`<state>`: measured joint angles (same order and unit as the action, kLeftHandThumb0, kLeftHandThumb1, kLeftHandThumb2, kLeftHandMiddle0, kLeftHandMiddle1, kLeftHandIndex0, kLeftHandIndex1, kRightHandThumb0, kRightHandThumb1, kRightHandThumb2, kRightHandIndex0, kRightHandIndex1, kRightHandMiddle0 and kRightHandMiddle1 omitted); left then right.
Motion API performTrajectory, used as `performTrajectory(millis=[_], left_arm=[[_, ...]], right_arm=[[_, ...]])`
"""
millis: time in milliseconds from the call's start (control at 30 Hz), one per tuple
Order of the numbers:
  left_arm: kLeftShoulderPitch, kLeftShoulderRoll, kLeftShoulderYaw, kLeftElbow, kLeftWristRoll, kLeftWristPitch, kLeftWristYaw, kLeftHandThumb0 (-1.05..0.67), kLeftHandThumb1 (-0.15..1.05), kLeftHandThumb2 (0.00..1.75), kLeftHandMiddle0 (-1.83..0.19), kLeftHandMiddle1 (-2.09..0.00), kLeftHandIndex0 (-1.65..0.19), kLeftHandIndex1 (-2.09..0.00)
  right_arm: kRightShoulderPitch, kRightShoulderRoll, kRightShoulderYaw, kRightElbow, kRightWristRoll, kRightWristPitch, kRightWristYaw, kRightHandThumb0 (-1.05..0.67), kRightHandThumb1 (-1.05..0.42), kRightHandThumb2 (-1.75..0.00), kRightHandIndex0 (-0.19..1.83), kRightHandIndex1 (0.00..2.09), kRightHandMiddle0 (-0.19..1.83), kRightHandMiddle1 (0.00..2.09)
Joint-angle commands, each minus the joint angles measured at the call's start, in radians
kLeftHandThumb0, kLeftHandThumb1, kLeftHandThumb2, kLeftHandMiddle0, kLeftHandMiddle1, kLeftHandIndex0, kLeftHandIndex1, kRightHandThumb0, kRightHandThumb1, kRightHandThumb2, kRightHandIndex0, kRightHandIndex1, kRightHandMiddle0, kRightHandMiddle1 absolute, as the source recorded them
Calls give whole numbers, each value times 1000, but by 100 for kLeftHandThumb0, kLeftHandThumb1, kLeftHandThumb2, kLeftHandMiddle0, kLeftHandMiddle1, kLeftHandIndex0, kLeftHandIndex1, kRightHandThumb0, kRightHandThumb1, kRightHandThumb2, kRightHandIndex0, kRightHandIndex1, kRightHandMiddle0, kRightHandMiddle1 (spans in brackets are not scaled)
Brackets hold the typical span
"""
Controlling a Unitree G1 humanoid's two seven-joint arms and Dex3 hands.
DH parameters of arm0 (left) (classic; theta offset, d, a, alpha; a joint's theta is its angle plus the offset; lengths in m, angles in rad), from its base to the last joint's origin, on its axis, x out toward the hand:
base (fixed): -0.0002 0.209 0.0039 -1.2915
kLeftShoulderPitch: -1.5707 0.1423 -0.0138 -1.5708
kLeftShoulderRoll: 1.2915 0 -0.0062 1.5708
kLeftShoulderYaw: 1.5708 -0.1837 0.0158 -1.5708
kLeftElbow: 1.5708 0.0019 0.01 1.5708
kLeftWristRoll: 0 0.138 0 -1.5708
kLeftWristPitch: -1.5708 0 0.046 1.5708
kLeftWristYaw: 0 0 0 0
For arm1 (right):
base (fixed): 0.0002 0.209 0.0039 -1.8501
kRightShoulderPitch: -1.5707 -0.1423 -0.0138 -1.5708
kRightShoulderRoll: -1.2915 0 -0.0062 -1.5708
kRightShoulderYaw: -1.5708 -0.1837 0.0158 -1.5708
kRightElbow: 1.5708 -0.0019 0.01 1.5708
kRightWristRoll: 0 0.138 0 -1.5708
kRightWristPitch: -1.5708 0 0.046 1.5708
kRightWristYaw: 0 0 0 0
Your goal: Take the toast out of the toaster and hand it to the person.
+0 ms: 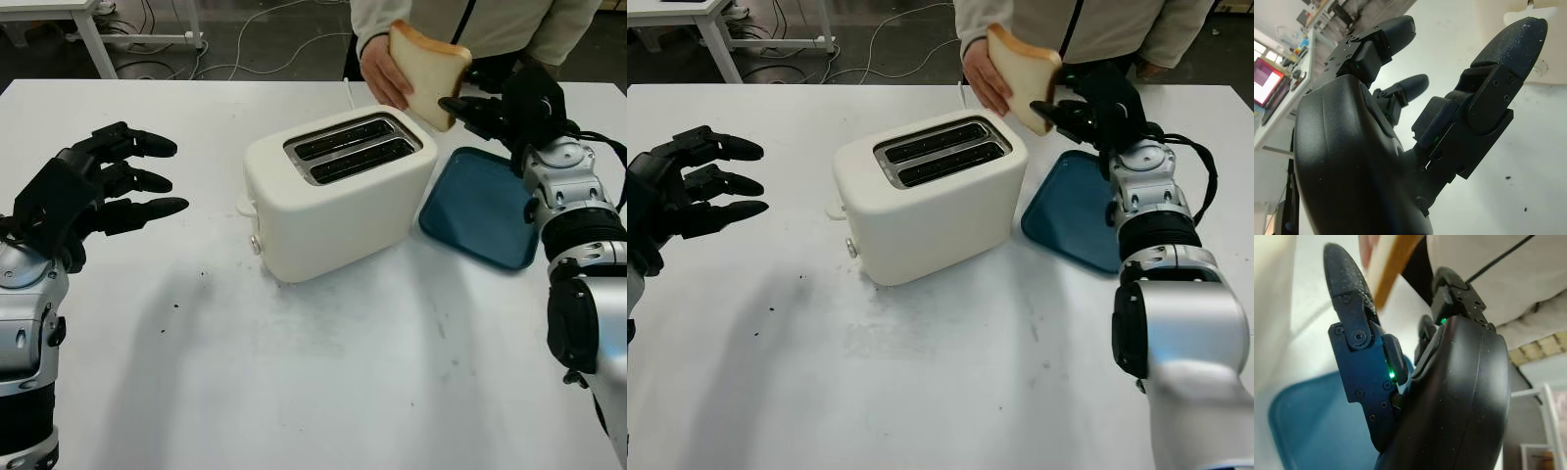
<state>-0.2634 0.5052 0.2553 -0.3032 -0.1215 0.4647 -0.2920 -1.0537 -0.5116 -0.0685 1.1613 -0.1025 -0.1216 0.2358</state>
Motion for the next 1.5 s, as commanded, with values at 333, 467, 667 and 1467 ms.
performTrajectory(millis=[333,467,667,1467], left_arm=[[23,-2,7,-7,1,-11,7,-98,57,0,-43,-114,-42,-99],[29,-3,8,-14,0,-9,9,-98,58,0,-43,-114,-42,-99],[55,-26,40,-40,-38,4,8,-92,57,0,-39,-112,-38,-96],[492,-254,-24,-403,-10,-8,134,-82,58,0,-21,-119,-23,-99]], right_arm=[[318,26,-137,-384,221,-76,176,-93,-81,0,0,0,0,0],[575,73,-149,-784,242,7,101,-89,-81,0,1,1,2,1],[833,169,-169,-1120,241,71,-1,-68,-89,-2,17,9,20,8],[1312,471,43,-1542,211,144,-162,-61,-91,0,53,24,53,10]])
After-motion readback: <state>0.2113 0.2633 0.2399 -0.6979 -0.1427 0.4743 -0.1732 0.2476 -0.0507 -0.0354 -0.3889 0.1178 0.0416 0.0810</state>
